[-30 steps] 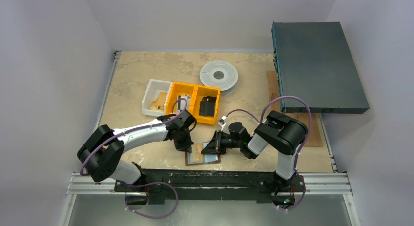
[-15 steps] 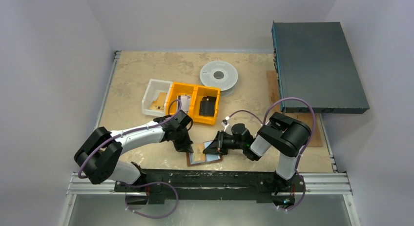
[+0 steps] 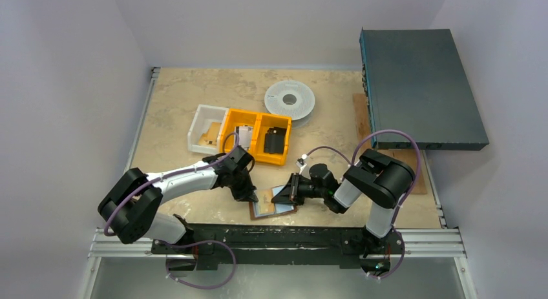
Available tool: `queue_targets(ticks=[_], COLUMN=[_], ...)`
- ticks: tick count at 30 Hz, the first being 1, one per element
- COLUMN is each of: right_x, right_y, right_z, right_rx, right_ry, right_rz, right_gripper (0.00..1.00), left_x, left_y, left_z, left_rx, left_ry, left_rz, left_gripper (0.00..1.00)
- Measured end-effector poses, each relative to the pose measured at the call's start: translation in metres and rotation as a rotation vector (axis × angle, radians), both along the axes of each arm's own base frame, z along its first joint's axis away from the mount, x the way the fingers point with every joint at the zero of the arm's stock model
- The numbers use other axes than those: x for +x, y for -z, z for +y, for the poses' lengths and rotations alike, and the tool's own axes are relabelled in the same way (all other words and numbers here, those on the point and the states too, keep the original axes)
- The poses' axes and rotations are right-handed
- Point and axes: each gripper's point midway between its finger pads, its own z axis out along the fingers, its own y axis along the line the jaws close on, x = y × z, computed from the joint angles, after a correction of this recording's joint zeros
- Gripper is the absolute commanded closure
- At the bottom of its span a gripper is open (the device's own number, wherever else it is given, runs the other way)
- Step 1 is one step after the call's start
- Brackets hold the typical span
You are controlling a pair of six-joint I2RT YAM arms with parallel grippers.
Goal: Take the credit cards out of the card holder
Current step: Remove the credit card from the card holder.
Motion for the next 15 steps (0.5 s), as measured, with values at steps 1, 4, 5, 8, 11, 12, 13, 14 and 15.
queue_targets(ticks=[1,4,5,8,11,12,13,14,15], right_x=[0.0002,0.0005,0.0007,0.0005,0.0007,0.0006,0.0008,0.0014,0.0020], right_y=[0.0002,0.0003,-0.0002,-0.0001,0.0009,0.0009,0.0007,0.0003,0.0007], right_z=[-0.0005,-0.0017,-0.0017,-0.0026,-0.0047,-0.0052,-0.0057,-0.0062,-0.0069], right_rx=[-0.001,-0.004,-0.004,-0.011,-0.023,-0.027,-0.030,-0.035,-0.041], right_ry=[0.002,0.004,0.004,0.002,0.003,0.003,0.004,0.007,0.010], right_rz=[0.001,-0.001,-0.004,-0.009,-0.007,-0.007,-0.011,-0.015,-0.019], right_gripper=[1.00,1.00,1.00,1.00,1.00,1.00,1.00,1.00,1.00], left_x=[0.0003,0.0005,0.0005,0.0004,0.0005,0.0005,0.0005,0.0005,0.0005], left_y=[-0.0001,0.0001,0.0001,0.0004,0.0003,0.0003,0.0003,0.0003,0.0003], left_z=[-0.0002,-0.0008,-0.0008,-0.0008,-0.0010,-0.0010,-0.0010,-0.0010,-0.0009], left_rx=[-0.002,-0.006,-0.007,-0.008,-0.009,-0.009,-0.009,-0.009,-0.008], left_ry=[0.000,-0.001,-0.002,-0.002,-0.002,-0.002,-0.002,-0.002,-0.002], left_rz=[0.000,0.003,0.004,0.007,0.007,0.007,0.007,0.007,0.007], left_gripper=[1.00,1.00,1.00,1.00,1.00,1.00,1.00,1.00,1.00])
